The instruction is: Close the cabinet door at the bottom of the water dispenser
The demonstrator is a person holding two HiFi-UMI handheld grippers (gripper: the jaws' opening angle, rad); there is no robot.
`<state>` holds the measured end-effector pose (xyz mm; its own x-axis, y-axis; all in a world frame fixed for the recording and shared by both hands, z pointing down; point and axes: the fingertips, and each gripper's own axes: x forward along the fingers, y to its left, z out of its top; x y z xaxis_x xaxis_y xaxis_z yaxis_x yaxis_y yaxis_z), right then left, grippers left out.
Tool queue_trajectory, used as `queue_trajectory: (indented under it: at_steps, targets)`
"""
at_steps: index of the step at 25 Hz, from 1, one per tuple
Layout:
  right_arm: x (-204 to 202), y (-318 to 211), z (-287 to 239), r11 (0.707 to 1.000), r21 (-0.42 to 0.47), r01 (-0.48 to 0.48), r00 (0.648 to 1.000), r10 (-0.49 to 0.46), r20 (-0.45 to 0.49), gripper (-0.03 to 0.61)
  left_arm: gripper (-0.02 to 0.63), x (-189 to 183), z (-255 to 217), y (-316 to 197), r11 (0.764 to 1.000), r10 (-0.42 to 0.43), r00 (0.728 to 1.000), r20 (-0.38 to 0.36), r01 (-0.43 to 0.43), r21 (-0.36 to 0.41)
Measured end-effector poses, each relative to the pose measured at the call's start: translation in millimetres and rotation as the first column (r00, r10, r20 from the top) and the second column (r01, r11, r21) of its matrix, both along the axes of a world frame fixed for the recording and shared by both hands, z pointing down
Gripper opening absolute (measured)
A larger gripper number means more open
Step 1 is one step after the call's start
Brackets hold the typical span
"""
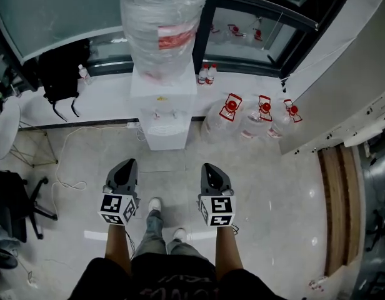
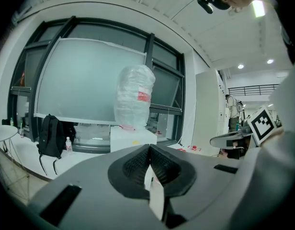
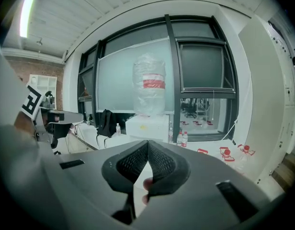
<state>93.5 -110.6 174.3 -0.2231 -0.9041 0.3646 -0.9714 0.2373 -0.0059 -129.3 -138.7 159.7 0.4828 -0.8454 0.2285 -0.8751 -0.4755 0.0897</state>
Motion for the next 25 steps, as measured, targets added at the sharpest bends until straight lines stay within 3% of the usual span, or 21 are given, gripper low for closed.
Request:
queue_trajectory:
  at_steps: [4,25]
  targets:
    - [1,14,-19,0.999,0.035,0.004,1.000,-0.004,-0.003,0.012,0.015,-10,-20,12,0.999,-0.021,1.000,0.022,0.020,0.025]
    - [9,56,-87,0.990,0.136,0.050,0.998,-0.046,-0.031,0.012,0.015,-18,-101,65,0.988,-0.065,0.998,-0.006,0.065,0.143]
